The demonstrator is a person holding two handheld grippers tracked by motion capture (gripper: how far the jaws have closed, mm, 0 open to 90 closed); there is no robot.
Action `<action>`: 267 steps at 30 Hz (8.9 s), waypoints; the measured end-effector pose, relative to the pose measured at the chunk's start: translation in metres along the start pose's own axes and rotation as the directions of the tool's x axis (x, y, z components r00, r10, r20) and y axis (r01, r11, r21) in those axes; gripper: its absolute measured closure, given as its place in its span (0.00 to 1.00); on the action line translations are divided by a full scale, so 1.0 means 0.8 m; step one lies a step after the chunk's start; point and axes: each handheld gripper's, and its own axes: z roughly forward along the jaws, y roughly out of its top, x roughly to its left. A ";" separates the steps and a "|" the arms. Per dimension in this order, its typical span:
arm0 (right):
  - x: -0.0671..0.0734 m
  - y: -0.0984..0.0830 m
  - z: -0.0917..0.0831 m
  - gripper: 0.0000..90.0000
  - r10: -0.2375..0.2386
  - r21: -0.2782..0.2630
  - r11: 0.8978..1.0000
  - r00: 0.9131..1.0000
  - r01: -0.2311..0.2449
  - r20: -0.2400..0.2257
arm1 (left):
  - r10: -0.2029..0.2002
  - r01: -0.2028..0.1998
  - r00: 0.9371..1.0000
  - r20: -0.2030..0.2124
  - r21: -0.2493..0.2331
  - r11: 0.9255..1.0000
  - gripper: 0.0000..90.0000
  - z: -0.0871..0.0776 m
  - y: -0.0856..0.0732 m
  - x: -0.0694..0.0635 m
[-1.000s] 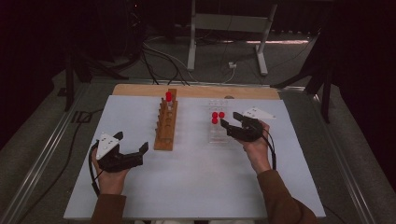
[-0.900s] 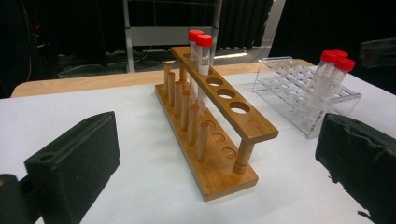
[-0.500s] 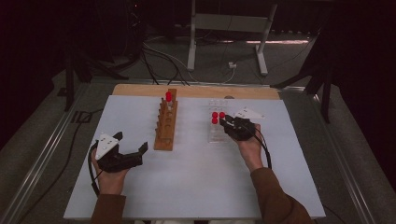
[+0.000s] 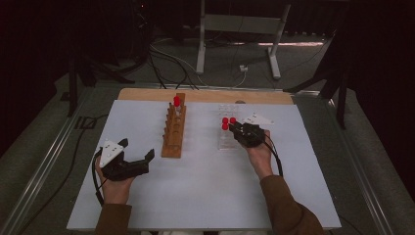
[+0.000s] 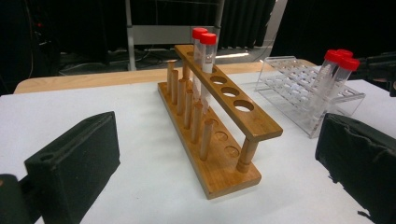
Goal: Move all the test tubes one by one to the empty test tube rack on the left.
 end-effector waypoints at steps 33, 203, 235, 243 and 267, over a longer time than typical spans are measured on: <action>0.000 0.047 -0.039 0.83 0.007 -0.107 0.994 1.000 -0.007 0.001 | -0.012 0.012 1.000 -0.001 0.006 1.000 0.01 0.001 -0.002 0.003; -0.041 -0.056 -0.174 0.00 0.109 -0.167 0.979 0.993 -0.117 -0.054 | 0.075 -0.074 0.997 0.028 -0.025 0.997 0.84 0.166 0.078 -0.028; -0.039 -0.059 -0.174 0.00 0.115 -0.166 0.978 0.991 -0.124 -0.067 | 0.054 -0.053 0.999 -0.005 0.081 0.995 0.84 0.200 0.057 -0.028; -0.041 -0.059 -0.174 0.00 0.116 -0.168 0.978 0.991 -0.126 -0.065 | 0.031 -0.030 1.000 -0.004 0.104 0.994 0.84 0.203 0.049 -0.024; -0.040 -0.060 -0.173 0.00 0.119 -0.161 0.979 0.991 -0.128 -0.067 | 0.016 -0.017 1.000 0.008 0.146 0.989 0.82 0.204 0.038 -0.019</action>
